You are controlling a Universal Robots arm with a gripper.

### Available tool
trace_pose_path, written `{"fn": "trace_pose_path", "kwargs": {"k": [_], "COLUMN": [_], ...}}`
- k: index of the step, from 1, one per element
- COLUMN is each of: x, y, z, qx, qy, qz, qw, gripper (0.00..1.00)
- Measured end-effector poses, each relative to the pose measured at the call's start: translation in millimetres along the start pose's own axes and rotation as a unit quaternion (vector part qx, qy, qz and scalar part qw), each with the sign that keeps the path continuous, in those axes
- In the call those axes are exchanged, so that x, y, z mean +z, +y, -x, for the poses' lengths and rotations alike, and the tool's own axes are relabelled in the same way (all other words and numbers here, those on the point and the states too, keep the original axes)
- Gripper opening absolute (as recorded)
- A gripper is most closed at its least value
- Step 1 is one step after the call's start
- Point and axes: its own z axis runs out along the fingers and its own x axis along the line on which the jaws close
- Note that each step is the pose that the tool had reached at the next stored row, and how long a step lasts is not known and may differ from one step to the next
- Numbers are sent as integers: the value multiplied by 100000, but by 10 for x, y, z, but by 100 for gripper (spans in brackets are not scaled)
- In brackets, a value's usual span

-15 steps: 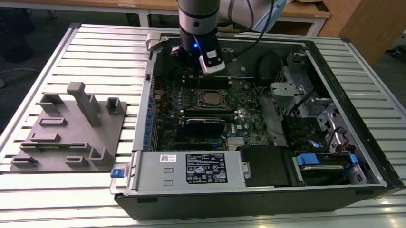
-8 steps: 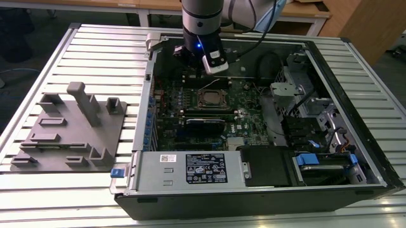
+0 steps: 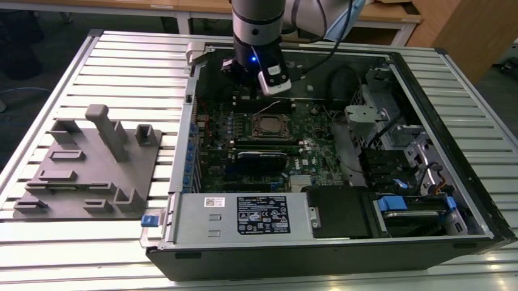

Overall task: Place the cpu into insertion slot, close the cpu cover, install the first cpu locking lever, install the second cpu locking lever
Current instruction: 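Install the first cpu locking lever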

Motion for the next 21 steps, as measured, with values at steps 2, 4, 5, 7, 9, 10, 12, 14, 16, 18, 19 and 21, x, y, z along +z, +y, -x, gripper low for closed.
{"fn": "trace_pose_path", "kwargs": {"k": [2, 4, 5, 7, 9, 10, 12, 14, 16, 18, 19, 21], "x": [2, 7, 12, 14, 14, 14, 17, 19, 20, 21, 20, 21], "y": [-1, -1, -2, -4, -4, -4, -2, 1, 3, 5, 5, 5], "z": [0, 0, 0, 0, 0, 0, 10, 31, 49, 63, 63, 64], "qx": [1, -2, -4, 0, 0, 3, -6, 1, 1, 1, 1, 9], "qy": [2, -7, -12, 2, 2, 1, -4, -1, -1, 5, 2, -2], "qz": [-14, 6, 18, -12, -14, -13, 2, -2, -4, -5, -5, -6], "qw": [100000, 100000, 100000, 100000, 100000, 100000, 100000, 100000, 100000, 100000, 100000, 100000], "gripper": [11, 11, 11, 11, 11, 11, 11, 11, 11, 11, 11, 11]}}
